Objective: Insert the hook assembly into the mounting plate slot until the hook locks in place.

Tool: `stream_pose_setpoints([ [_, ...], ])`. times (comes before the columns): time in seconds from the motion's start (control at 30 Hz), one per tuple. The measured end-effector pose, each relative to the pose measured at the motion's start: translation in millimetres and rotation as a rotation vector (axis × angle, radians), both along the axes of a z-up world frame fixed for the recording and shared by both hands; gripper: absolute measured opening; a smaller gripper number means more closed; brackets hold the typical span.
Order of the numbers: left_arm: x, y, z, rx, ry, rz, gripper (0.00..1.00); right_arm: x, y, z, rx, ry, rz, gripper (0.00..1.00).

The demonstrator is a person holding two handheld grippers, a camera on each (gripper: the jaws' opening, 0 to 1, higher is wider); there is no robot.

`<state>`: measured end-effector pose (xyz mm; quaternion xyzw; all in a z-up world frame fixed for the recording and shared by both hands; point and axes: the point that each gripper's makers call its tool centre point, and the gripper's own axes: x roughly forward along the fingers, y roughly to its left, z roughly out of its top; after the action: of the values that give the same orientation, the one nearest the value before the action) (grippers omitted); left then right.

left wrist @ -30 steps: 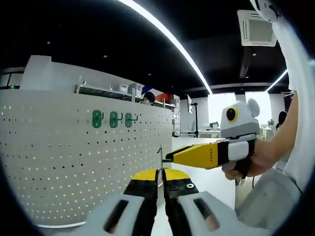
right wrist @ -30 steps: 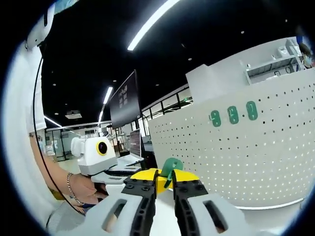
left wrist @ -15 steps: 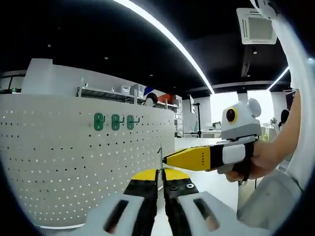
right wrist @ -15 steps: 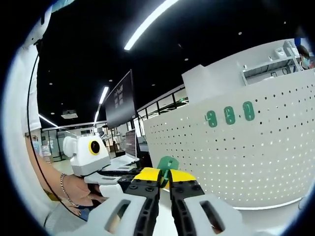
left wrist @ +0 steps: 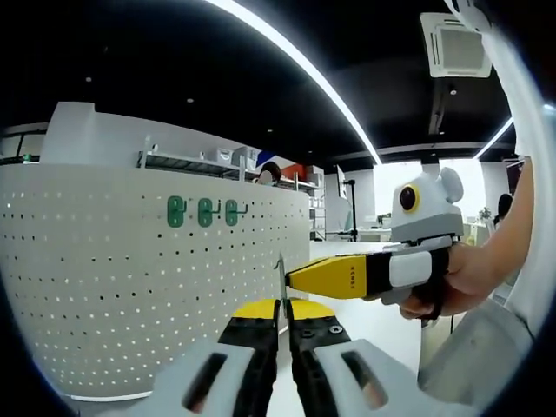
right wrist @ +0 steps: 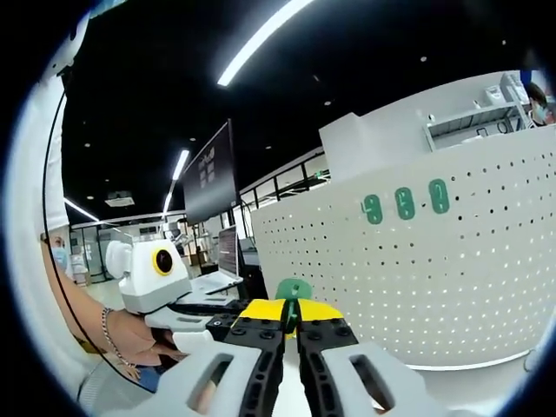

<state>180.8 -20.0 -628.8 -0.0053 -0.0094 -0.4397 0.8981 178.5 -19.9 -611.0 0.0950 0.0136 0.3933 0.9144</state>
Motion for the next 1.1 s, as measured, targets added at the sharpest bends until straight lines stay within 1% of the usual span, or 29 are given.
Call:
stream_pose_setpoints([
  [0.1,-0.2,0,-1.8,0.006,0.004,-0.001,0.03,0,1,-1.6,-0.013,0.005,0.004,0.01],
  [0.23,-0.6,0,-1.7,0.003,0.008,-0.001,0.03,0,0,-1.9,-0.003,0.02,0.001,0.0],
  [0.37,-0.9,-1,-0.5,-0.003,0.006,-0.005,0.04,-1,0,-0.2,-0.007,0.013,0.003,0.0],
  [0.5,-0.8,-1,-1.8,-0.001,0.019,-0.009,0.04,-1,0,-1.8,-0.008,0.02,0.009,0.0],
  [0.63,-1.0,-2,-3.8,0.013,0.019,-0.015,0.05,-2,-1,-2.9,-0.011,0.027,0.011,0.0],
  [0.73,-1.1,-3,-5.0,0.014,0.032,-0.019,0.07,-1,-2,-3.7,-0.015,0.028,0.007,0.0],
  [0.83,-1.4,-3,-8.1,0.027,0.045,-0.027,0.14,-1,-3,-4.5,-0.007,0.038,0.008,0.0],
  [0.93,-1.8,-5,-16.8,0.067,0.064,-0.036,0.21,-1,-3,-4.8,-0.005,0.043,0.01,0.0],
  [1.1,-2.9,-8,-20.2,0.07,0.078,-0.042,0.4,-2,-3,-4.6,0.003,0.046,0.015,0.0],
])
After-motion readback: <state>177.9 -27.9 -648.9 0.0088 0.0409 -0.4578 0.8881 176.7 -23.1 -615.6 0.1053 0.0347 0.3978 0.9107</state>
